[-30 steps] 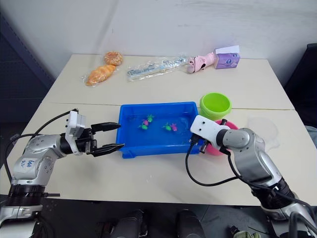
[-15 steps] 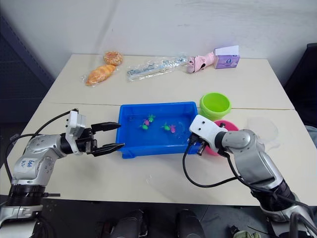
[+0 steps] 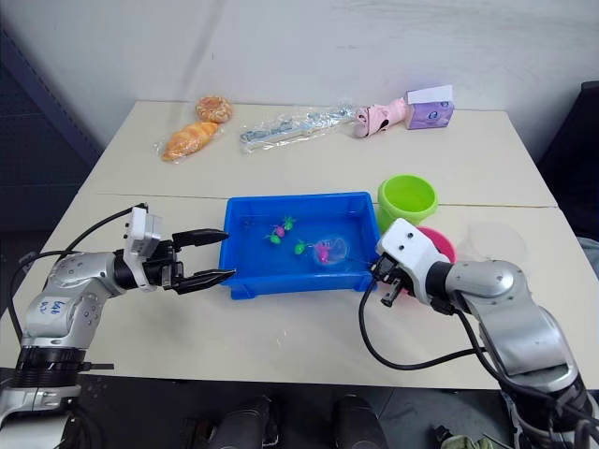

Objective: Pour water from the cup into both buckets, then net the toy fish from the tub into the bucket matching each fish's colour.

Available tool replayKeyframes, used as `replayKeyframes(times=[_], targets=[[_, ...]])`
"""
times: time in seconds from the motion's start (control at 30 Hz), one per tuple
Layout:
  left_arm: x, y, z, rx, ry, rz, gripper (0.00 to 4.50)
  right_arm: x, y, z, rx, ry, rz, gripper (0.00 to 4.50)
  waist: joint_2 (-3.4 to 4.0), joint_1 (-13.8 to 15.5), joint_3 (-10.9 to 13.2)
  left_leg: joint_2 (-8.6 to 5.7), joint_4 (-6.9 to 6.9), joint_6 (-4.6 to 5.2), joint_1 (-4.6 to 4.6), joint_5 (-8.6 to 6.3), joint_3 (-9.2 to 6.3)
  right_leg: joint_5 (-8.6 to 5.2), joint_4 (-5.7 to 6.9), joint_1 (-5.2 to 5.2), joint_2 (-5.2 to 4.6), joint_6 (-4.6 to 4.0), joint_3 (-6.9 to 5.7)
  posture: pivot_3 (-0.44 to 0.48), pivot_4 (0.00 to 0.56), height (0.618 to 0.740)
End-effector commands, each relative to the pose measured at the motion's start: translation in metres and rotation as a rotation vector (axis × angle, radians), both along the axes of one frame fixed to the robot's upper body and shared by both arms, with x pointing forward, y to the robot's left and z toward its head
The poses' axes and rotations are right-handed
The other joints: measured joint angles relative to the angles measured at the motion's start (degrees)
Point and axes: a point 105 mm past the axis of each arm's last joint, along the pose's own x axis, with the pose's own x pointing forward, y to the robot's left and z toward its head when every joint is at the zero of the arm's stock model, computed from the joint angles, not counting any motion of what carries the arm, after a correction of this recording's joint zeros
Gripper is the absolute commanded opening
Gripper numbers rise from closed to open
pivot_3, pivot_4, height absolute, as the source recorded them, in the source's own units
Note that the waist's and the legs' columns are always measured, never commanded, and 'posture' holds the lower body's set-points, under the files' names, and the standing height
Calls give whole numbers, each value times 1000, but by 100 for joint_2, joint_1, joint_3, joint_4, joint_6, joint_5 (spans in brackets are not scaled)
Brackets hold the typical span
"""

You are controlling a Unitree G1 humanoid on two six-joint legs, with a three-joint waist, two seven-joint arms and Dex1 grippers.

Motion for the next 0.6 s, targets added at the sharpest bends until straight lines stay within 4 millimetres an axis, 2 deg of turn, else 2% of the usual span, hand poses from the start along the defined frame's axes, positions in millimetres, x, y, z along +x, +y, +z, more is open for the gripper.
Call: replayKeyframes(times=[0.03,0.17,0.33,0.43,0.47,0.6], targets=[[-1,-5,13,2,-48,-41,4428,-10,-10,30,64,-117,-15,0,0,3,0,0,0,0,0,0,0,0,-1,1,0,0,0,0,150,740],[0,-11,17,-11,-54,-73,4428,-21,-28,43,89,-191,-68,0,0,16,0,-1,-2,2,1,-2,0,0,-7,4,0,0,-1,0,150,740],[1,-24,18,-31,-41,-136,4428,-38,-60,59,58,-289,-206,0,-1,21,0,-1,-2,0,-1,-1,0,0,-8,4,2,0,-2,0,150,740],[3,-32,18,-43,-39,-165,4428,-50,-79,56,-9,-301,-260,0,-1,29,1,-1,-3,-5,2,2,0,0,-10,10,6,1,-2,0,150,740],[3,-37,17,-47,-36,-182,4428,-54,-89,52,-46,-310,-282,0,-1,29,0,-1,-2,-8,1,4,1,0,-10,9,6,1,-2,0,150,740],[4,-49,17,-60,-31,-230,4428,-68,-108,34,-153,-339,-288,0,-3,53,1,-2,-3,-8,6,4,5,0,-12,13,11,3,0,0,150,740]])
